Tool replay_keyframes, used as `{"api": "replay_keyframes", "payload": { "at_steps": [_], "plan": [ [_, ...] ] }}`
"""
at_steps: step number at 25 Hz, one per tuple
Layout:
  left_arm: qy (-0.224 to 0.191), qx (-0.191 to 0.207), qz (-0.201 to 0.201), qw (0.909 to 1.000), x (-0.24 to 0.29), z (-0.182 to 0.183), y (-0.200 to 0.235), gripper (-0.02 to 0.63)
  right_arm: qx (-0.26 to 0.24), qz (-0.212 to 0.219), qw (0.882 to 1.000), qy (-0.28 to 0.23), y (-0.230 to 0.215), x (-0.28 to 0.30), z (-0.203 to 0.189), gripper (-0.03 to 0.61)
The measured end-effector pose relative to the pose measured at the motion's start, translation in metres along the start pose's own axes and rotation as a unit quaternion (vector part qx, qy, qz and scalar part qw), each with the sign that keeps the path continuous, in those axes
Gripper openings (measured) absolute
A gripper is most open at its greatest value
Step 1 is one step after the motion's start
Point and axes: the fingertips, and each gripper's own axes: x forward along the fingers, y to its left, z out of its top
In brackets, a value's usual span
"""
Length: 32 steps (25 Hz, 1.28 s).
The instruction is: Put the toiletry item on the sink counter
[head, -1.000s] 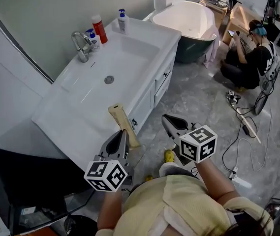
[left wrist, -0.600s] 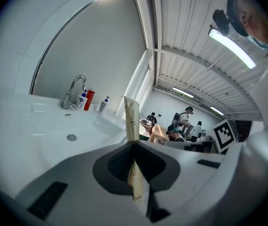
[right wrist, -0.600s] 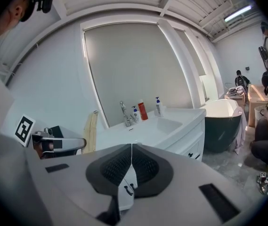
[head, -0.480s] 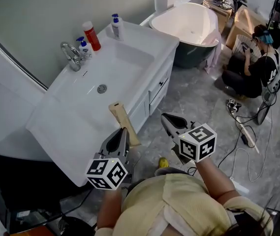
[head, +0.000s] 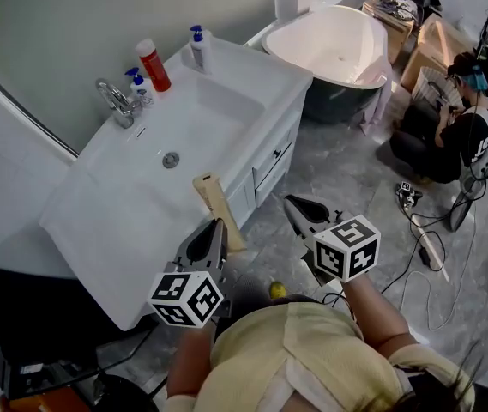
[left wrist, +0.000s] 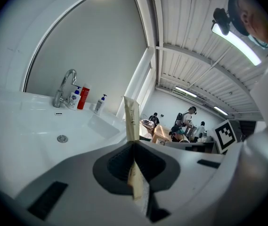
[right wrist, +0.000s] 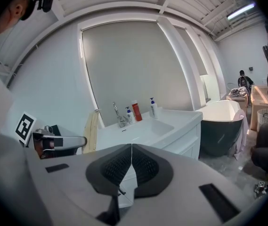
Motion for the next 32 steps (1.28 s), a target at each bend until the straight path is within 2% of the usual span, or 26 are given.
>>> {"api": "replay_keyframes", "payload": {
  "at_steps": [18, 32],
  "plan": [
    [0.001, 0.003, -0.003, 1.0, 0.077, 0.039, 0.028, 0.041, 0.001, -0.006, 1.0, 0.002, -0.049, 0.048, 0.033, 0.026],
    [0.005, -0.003, 0.004, 1.0, 0.135, 0.079, 0.082, 0.041, -0.002, -0.006, 1.0, 0.011, -0.076, 0.125, 0.073, 0.026]
  ]
}}
